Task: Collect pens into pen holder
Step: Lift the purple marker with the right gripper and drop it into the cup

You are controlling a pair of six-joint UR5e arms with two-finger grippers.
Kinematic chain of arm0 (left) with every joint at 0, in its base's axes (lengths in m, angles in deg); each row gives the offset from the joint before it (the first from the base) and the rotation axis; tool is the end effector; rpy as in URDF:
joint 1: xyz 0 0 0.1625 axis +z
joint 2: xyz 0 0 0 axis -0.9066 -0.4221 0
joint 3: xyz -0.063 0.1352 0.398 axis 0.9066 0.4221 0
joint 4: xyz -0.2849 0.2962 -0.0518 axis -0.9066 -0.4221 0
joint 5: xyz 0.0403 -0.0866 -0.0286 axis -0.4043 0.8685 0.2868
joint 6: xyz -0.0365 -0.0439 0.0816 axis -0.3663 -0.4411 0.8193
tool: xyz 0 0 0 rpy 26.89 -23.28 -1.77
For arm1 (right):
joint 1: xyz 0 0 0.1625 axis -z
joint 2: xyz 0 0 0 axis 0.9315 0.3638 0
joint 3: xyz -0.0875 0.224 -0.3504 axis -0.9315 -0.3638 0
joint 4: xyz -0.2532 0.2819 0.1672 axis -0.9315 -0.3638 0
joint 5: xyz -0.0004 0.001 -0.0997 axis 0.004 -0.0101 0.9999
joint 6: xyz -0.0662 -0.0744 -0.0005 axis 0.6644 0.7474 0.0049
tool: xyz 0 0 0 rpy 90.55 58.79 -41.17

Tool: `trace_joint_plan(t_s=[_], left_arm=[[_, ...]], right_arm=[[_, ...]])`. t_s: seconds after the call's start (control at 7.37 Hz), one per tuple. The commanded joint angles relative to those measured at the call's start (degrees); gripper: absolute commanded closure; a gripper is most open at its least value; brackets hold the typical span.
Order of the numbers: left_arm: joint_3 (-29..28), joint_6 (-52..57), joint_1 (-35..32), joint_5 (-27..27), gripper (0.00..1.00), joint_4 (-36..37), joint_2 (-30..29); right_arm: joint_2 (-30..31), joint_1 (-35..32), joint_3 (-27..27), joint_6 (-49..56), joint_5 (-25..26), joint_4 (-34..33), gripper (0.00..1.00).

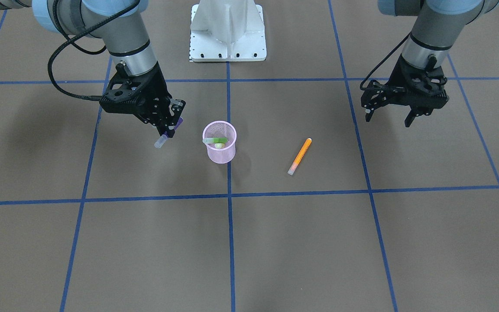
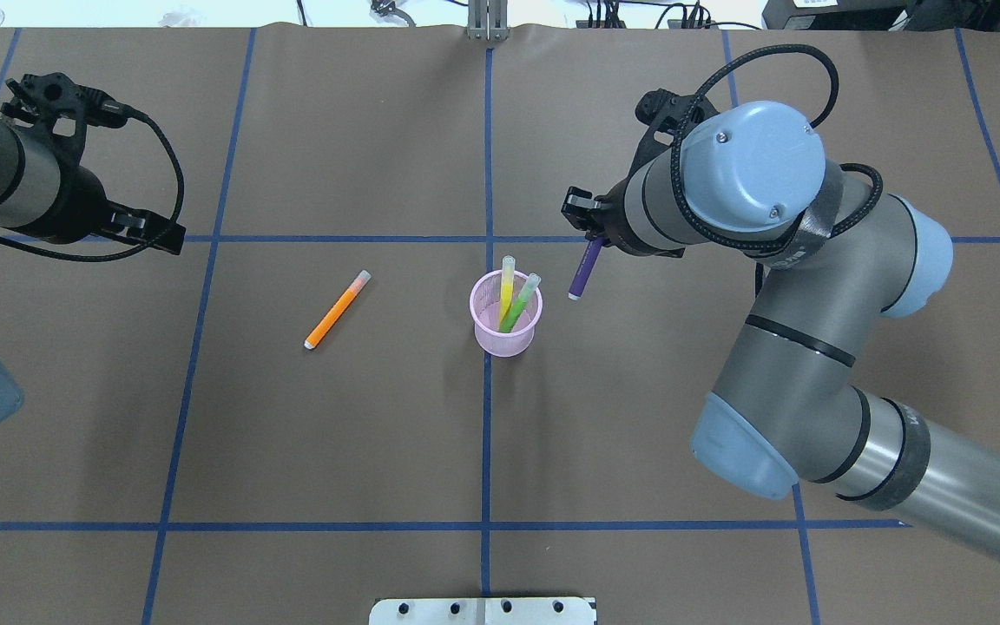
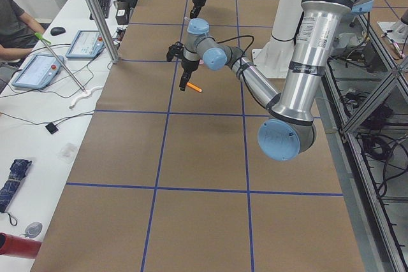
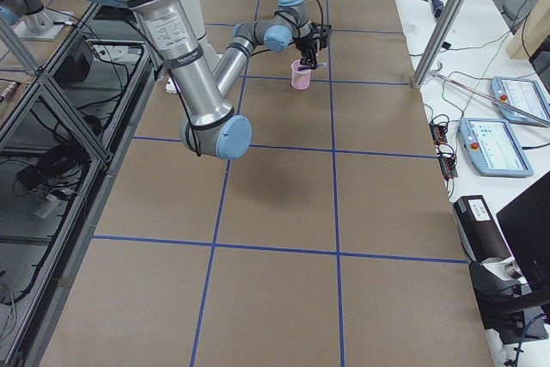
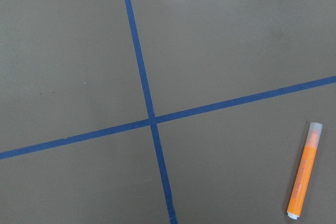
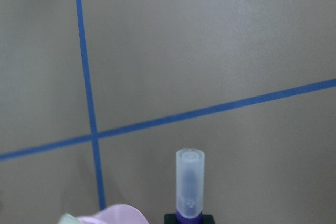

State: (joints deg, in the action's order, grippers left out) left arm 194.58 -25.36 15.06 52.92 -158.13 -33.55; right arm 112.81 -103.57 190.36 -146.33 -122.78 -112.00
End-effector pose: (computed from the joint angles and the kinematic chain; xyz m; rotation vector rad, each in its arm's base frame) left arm 0.2668 -0.4677 0.3216 0.3231 0.7571 0.1131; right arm -0.4280 -0.4490 0.1850 0.2170 -0.9480 0.4825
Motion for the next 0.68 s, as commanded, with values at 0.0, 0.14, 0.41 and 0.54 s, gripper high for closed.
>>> trace_joint_plan(t_s=[0.0,0.14,0.41,0.54], left_arm=[[-0.1,-0.1,0.0,0.0,0.01,-0.1,0.0],[-0.1,-0.1,0.1,0.0,0.01,0.0,0.0],[-0.1,-0.1,0.1,0.0,0.01,0.0,0.0],[-0.2,0.0,0.1,0.0,0.01,-0.1,0.0]], right_arm=[[-1.3,6.3,-0.6,-5.5,14.3,-0.1,1.00],[-1.3,7.2,-0.7,-5.9,15.0,-0.2,1.00],[-2.8,9.8,-2.4,-6.2,18.6,-0.1,1.00],[-4.4,10.2,-3.9,-7.0,18.9,-0.1,1.00]])
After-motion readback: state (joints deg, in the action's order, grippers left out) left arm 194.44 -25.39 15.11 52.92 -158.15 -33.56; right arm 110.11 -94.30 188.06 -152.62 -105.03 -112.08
